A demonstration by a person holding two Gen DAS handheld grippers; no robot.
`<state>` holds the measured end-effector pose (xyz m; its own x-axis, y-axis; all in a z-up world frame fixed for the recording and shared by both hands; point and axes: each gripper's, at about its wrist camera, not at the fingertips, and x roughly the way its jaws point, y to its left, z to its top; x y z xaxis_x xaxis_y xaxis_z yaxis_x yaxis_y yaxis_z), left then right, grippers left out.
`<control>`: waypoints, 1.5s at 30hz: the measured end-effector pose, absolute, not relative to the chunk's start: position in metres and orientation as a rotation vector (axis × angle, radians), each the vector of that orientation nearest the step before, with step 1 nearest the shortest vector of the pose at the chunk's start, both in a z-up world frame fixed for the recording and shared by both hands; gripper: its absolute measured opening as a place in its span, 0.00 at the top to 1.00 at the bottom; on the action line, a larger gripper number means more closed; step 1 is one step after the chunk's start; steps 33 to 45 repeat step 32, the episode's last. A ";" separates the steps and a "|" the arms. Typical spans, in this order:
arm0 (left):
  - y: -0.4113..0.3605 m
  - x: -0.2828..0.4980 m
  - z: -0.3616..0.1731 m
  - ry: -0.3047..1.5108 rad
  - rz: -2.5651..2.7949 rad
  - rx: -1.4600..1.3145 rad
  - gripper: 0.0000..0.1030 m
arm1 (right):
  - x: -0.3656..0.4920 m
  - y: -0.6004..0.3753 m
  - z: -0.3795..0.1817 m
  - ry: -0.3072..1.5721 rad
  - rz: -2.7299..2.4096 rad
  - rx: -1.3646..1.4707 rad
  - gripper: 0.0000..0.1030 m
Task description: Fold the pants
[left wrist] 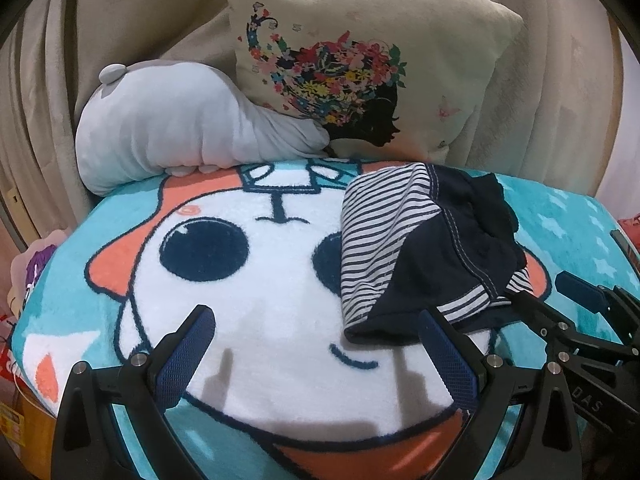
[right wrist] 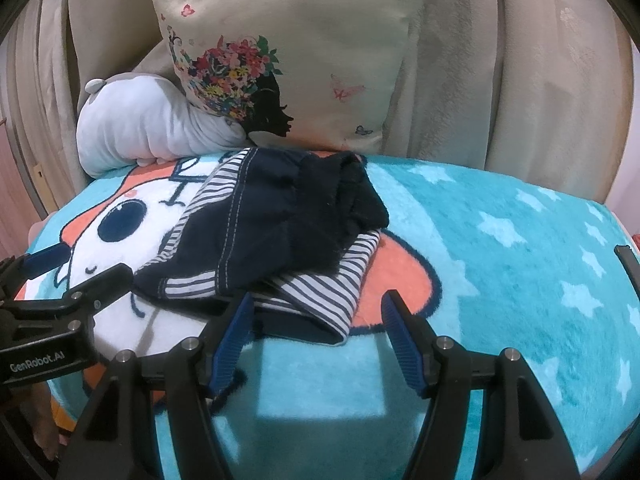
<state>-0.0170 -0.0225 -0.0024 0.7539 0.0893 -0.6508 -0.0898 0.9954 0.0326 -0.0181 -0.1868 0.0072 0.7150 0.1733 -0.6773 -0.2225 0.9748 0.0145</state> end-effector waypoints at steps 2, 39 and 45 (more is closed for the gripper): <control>-0.024 -0.016 -0.003 0.713 0.099 0.001 0.01 | -0.017 -0.187 0.006 0.750 0.215 -0.069 0.36; -0.025 -0.031 0.015 0.677 0.122 0.053 0.01 | -0.005 -0.176 0.015 0.761 0.260 -0.096 0.36; -0.025 -0.031 0.015 0.677 0.122 0.053 0.01 | -0.005 -0.176 0.015 0.761 0.260 -0.096 0.36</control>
